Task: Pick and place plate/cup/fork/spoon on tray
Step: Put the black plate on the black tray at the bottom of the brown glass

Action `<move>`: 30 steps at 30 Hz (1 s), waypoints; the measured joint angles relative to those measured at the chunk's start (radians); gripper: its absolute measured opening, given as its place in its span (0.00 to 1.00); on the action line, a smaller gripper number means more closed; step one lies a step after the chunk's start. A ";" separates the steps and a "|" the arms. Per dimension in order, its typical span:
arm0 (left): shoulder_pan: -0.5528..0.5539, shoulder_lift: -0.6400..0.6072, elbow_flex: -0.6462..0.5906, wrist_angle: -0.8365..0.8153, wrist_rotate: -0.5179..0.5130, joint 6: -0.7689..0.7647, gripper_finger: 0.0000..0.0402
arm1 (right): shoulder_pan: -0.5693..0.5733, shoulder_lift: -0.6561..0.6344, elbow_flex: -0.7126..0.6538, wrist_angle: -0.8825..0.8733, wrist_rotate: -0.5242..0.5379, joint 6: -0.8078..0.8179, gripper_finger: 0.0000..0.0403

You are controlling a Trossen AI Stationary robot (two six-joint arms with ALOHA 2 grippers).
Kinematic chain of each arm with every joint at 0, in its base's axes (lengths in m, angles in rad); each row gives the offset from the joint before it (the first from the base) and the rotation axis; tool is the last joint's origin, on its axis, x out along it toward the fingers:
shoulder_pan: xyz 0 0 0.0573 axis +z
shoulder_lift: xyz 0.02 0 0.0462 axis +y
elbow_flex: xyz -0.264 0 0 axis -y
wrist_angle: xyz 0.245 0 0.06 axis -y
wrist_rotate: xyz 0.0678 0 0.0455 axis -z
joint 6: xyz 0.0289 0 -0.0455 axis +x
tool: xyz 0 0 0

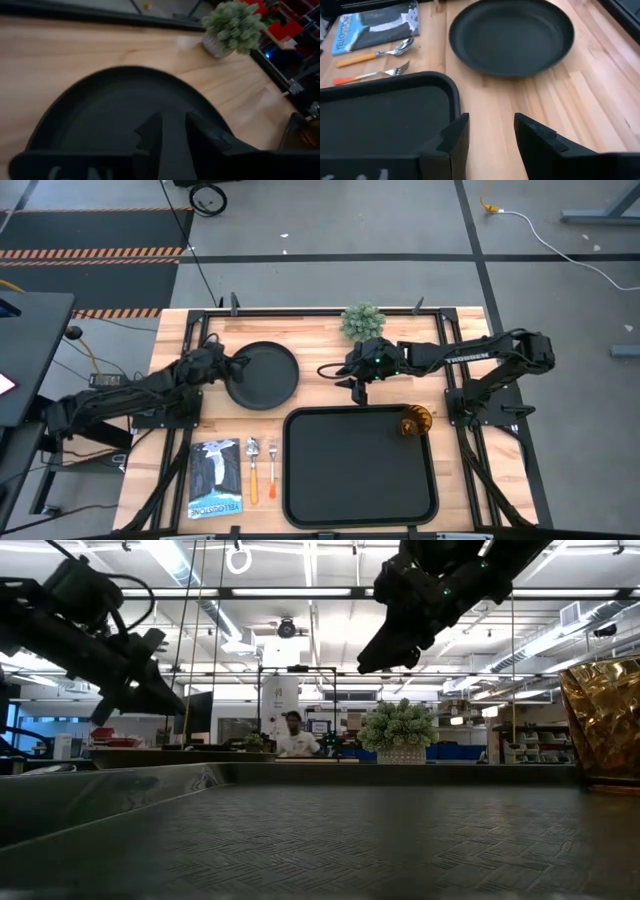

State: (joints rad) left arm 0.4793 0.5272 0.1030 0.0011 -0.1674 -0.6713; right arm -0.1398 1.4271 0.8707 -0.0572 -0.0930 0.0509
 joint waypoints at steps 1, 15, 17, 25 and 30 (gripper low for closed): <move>0.019 0.016 0.003 -0.001 0.024 -0.001 0.26 | 0.000 0.007 0.000 0.017 -0.008 -0.003 0.40; 0.242 0.364 0.229 -0.173 0.271 0.105 0.36 | -0.001 0.061 0.000 0.114 -0.067 -0.039 0.40; 0.281 0.424 0.247 -0.183 0.333 0.124 0.36 | -0.001 0.063 0.000 0.116 -0.067 -0.049 0.40; 0.375 0.621 0.371 -0.233 0.395 0.227 0.37 | -0.001 0.063 0.000 0.128 -0.082 -0.048 0.40; 0.387 0.679 0.483 -0.307 0.393 0.292 0.37 | -0.001 0.063 0.000 0.132 -0.084 -0.047 0.40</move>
State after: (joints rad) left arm 0.8667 1.2062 0.5859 -0.3063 0.2251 -0.3795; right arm -0.1410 1.4899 0.8711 0.0750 -0.1772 0.0038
